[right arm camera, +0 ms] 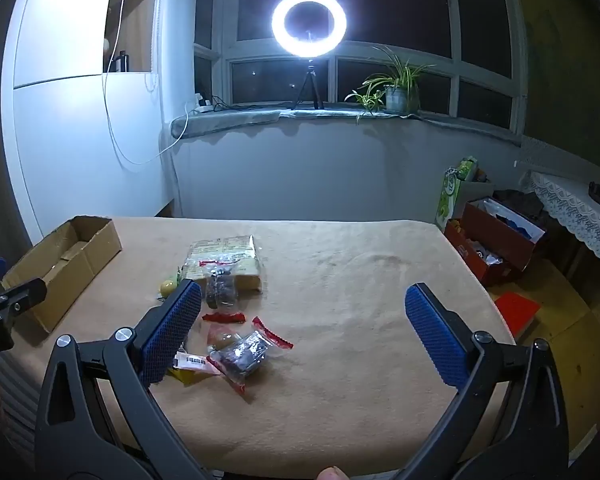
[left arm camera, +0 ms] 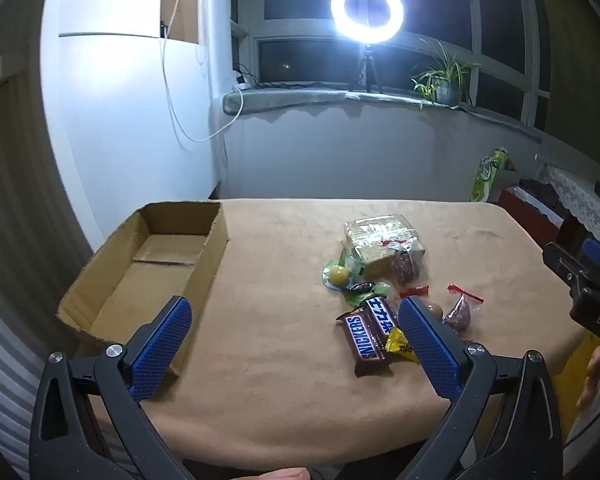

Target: Organize snacks

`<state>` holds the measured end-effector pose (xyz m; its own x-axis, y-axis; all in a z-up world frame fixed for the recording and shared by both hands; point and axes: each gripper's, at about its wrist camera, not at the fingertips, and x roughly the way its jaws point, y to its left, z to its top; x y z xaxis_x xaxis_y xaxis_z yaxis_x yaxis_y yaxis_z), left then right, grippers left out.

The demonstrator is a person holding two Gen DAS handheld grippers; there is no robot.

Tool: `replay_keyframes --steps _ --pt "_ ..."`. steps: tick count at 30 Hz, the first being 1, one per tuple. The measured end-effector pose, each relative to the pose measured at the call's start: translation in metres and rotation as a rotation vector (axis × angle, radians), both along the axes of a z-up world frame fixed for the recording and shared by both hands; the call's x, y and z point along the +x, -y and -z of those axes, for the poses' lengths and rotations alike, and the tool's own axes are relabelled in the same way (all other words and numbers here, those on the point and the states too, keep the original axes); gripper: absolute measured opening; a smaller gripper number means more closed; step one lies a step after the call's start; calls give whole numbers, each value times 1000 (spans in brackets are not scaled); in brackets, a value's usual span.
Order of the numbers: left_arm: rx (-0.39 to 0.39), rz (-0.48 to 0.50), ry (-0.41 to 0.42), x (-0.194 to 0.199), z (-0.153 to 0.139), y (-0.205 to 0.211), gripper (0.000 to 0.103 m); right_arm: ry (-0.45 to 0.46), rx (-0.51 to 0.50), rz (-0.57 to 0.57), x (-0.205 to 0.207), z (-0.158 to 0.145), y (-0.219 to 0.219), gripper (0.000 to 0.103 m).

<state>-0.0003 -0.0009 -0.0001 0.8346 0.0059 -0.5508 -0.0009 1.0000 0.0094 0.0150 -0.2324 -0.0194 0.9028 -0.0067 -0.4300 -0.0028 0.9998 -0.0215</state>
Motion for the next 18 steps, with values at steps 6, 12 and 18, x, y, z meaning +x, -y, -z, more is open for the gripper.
replay_keyframes --steps 6,12,18 --pt "-9 -2 -11 2 0 -2 103 2 16 -6 0 1 1 103" --pt "-4 -6 -11 -3 -6 -2 103 -6 12 -7 2 0 -4 103" --pt "2 -5 -12 -3 -4 0 103 -5 16 -9 1 1 0 103"
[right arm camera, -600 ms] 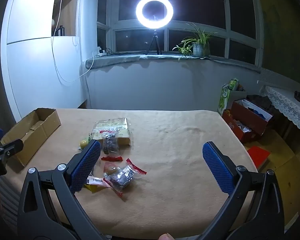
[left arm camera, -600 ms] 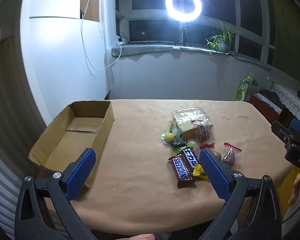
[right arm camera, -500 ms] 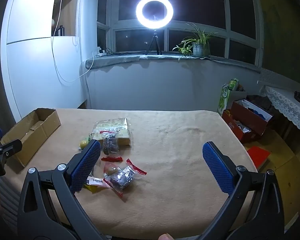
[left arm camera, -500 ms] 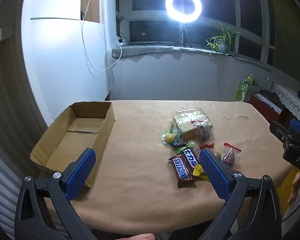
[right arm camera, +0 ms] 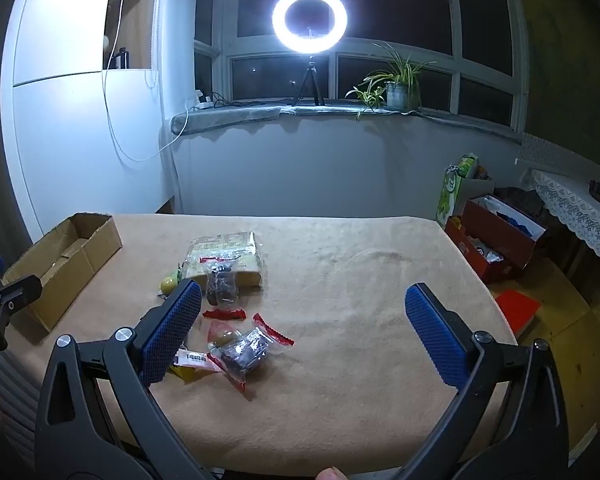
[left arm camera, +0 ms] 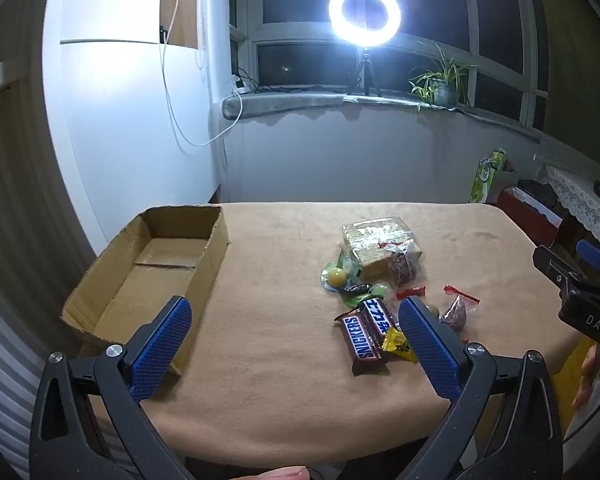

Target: Organize snacks

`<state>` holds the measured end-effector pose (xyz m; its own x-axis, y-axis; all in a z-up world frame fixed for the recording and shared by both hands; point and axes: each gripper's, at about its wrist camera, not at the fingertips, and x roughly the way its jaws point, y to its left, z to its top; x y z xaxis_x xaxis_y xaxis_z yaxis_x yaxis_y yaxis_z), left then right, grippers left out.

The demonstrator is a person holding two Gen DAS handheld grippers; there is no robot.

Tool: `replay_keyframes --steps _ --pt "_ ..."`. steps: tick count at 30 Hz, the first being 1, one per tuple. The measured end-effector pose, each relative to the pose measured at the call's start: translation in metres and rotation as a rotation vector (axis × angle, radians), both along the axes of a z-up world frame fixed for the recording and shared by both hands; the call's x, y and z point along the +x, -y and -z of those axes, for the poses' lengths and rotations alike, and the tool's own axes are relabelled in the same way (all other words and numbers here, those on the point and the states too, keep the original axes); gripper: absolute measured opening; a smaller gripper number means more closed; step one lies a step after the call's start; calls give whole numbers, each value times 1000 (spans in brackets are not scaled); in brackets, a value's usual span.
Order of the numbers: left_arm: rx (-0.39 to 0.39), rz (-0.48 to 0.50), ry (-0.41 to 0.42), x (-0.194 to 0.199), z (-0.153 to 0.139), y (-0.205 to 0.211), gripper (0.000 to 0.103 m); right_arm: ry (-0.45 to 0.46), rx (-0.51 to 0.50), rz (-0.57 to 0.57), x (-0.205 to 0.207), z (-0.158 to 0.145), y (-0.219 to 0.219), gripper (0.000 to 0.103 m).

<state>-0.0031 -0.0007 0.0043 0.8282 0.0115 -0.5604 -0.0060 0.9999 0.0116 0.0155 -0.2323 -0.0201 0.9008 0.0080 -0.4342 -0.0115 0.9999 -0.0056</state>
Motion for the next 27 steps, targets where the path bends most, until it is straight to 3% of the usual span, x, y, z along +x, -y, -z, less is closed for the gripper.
replay_keyframes --steps 27 --pt "1 -2 1 -4 -1 1 103 5 0 1 -1 1 -1 103"
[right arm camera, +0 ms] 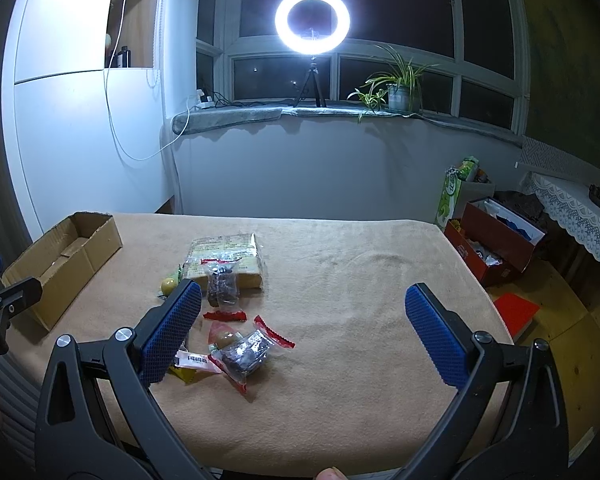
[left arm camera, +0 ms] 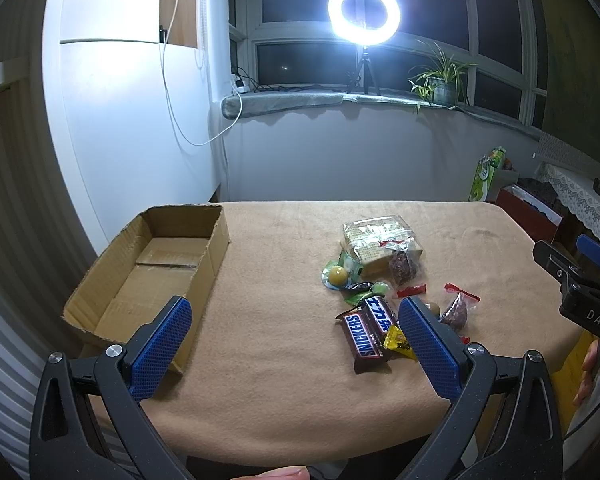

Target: Organize snacks

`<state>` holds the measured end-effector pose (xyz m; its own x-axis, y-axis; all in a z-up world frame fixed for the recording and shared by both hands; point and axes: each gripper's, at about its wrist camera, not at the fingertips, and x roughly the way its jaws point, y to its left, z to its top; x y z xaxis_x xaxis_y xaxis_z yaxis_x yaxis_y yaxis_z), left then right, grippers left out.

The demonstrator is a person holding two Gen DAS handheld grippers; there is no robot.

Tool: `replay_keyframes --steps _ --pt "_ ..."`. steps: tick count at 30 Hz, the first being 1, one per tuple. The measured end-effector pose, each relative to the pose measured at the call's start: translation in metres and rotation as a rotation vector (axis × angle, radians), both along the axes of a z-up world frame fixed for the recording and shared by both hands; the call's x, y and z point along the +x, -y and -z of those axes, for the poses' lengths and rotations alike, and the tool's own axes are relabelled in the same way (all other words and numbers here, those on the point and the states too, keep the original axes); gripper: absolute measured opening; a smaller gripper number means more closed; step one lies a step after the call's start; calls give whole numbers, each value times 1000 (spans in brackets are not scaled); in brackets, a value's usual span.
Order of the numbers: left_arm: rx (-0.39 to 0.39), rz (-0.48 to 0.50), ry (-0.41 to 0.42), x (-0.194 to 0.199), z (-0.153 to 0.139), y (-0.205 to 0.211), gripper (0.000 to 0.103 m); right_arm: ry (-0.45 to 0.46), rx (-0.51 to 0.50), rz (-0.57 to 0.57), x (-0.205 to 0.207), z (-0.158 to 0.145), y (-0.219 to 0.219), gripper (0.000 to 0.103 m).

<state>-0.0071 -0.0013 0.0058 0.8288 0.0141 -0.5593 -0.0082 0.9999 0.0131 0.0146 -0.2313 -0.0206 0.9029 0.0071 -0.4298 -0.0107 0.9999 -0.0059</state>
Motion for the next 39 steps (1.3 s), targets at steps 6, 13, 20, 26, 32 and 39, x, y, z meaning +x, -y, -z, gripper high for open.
replay_keyframes --steps 6,13,20,26,32,39 --pt "1 2 -2 -1 0 0 103 -1 -1 -1 0 0 0 103" --pt "4 1 -6 0 0 0 103 -1 0 0 1 1 -1 103" --pt "3 3 -6 0 2 -1 103 -4 -2 -2 0 1 -1 103" --pt "4 2 -10 0 4 0 103 -3 -2 -2 0 1 -1 103" --pt "4 2 -14 0 6 1 103 -6 -2 -2 0 3 -2 103" --pt "1 4 -24 1 8 0 103 -16 -1 -6 -4 9 -3 103"
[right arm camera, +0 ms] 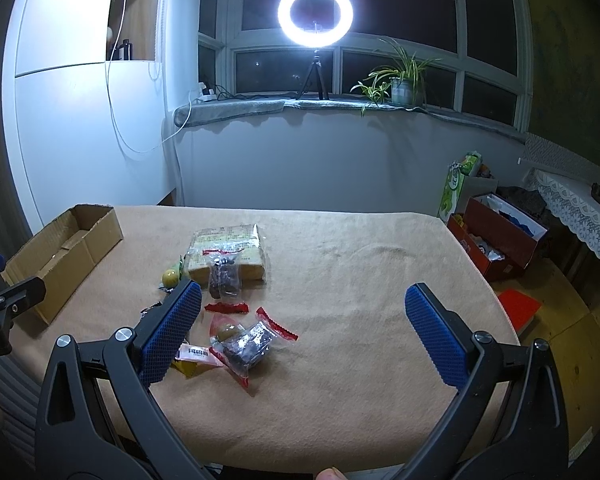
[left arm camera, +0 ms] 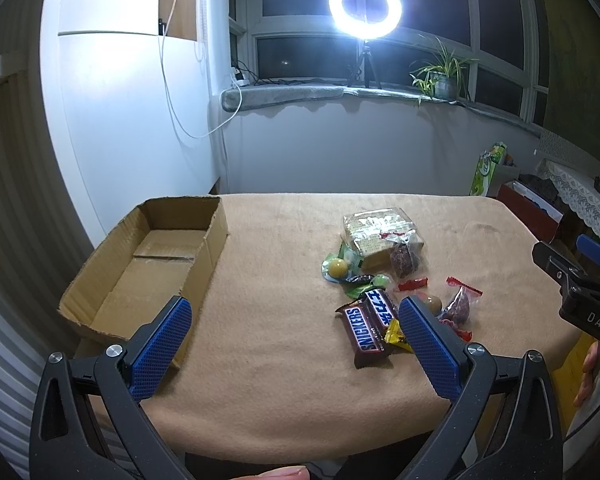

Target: Organize snacks

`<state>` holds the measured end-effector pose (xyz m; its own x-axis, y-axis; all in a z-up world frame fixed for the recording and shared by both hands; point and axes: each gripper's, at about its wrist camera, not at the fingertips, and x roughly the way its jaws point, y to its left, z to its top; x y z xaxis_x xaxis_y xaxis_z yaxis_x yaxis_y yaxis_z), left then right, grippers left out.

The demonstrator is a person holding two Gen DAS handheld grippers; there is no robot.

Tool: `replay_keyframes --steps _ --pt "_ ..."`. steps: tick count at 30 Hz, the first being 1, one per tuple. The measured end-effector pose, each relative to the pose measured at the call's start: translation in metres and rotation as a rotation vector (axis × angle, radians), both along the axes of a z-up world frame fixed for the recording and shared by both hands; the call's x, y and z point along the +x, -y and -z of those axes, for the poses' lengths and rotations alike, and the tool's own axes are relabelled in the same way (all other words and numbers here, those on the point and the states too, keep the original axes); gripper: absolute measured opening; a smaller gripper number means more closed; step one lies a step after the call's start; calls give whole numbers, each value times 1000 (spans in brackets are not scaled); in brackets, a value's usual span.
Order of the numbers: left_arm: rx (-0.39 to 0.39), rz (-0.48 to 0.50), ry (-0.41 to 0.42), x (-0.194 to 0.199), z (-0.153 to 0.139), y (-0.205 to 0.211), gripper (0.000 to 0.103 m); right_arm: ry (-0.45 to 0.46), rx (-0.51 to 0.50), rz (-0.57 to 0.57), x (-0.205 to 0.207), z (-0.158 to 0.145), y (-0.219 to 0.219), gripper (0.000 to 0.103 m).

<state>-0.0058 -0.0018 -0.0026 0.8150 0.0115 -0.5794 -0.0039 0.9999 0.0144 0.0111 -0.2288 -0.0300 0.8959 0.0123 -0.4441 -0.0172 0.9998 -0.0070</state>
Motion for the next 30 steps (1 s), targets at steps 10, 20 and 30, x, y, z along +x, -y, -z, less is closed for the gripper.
replay_keyframes --steps 10,20,30 --pt "2 0 -5 2 2 1 103 -3 -1 -1 1 0 0 103" --pt "2 2 -10 3 5 2 103 -26 -8 -3 4 5 1 103" --pt "-19 65 -184 31 91 16 103 -265 -20 -41 22 94 6 103"
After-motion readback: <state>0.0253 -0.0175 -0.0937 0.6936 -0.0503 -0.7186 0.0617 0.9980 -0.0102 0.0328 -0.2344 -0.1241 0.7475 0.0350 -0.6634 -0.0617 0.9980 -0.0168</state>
